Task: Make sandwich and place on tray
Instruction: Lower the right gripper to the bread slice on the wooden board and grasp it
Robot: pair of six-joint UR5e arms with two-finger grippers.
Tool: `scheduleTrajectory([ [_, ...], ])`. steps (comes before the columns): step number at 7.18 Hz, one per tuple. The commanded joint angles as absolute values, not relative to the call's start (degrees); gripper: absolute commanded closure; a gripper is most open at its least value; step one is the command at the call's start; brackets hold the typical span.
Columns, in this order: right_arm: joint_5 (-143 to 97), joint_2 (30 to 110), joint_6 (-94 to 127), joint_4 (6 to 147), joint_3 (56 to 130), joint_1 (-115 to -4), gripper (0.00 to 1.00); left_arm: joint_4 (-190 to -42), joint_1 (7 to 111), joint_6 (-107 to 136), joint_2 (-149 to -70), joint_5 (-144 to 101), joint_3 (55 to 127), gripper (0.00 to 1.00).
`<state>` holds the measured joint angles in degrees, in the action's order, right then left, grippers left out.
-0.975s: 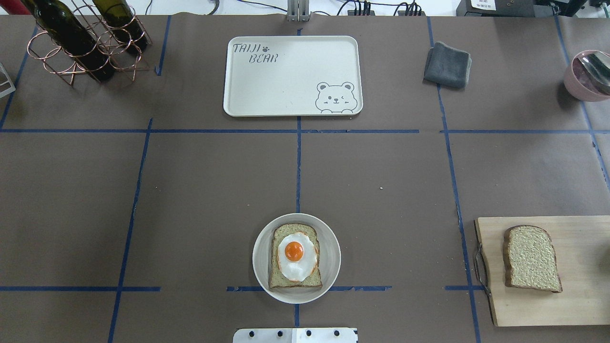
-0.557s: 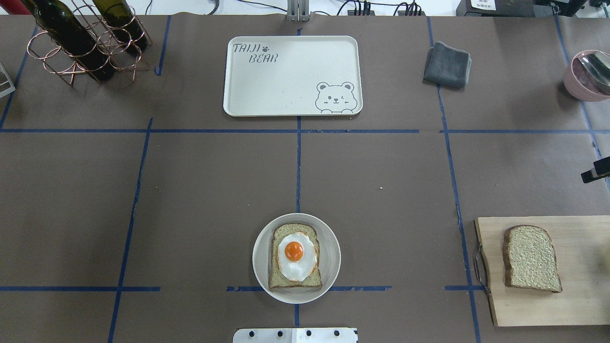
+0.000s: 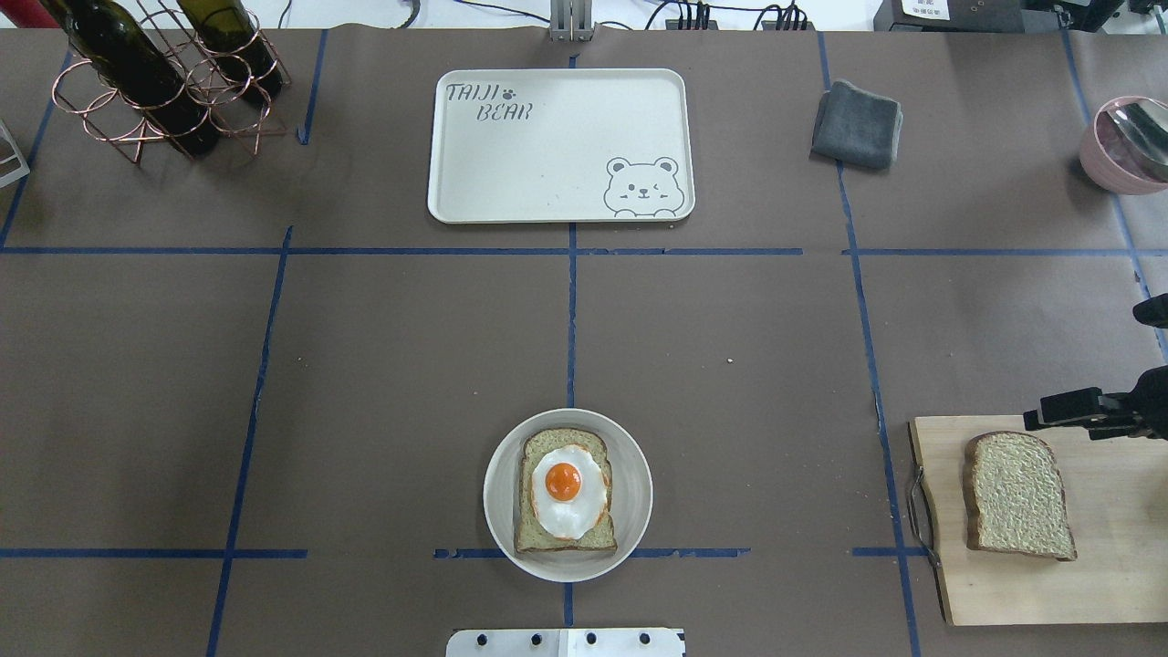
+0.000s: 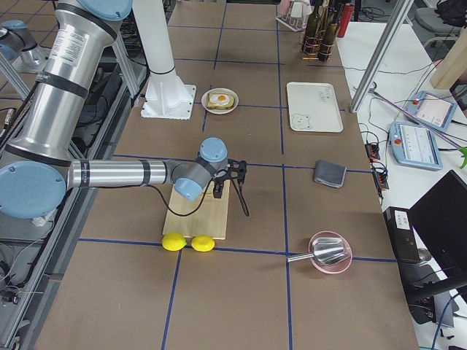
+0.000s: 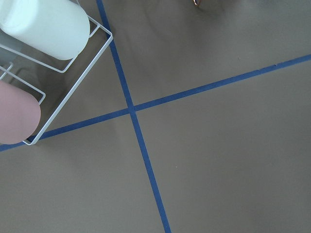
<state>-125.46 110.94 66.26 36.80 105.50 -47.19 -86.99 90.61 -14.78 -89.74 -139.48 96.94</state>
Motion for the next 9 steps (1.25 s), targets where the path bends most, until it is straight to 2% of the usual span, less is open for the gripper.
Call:
scheduleTrajectory([
  [1, -120.1, 112.9, 72.6, 32.3, 105.1, -39.7, 0.03, -87.0, 90.6, -14.8, -89.7, -139.5, 97.0, 0.00],
  [3, -120.3, 115.0, 72.6, 30.8, 104.5, -38.8, 0.12, -87.0, 90.6, -14.8, -89.6, -139.5, 97.6, 0.00],
  [5, -120.4, 115.0, 73.4, 25.6, 101.5, -38.4, 0.30, -87.0, 90.6, -14.9, -89.7, -139.5, 97.8, 0.00],
  [6, -120.4, 115.0, 73.4, 25.5, 101.5, -38.4, 0.49, -87.0, 90.6, -14.9, -89.7, -139.5, 97.8, 0.00],
  [7, -120.5, 115.0, 73.4, 25.5, 101.5, -38.4, 0.86, -87.0, 90.6, -14.9, -89.7, -139.5, 97.7, 0.00],
  [8, -120.5, 115.0, 73.7, 25.4, 101.5, -38.4, 1.00, -87.0, 90.6, -14.8, -89.7, -139.5, 97.8, 0.00],
  [9, -120.5, 115.0, 73.7, 25.3, 101.6, -38.4, 1.00, -87.0, 90.6, -14.9, -89.7, -139.5, 97.8, 0.00],
])
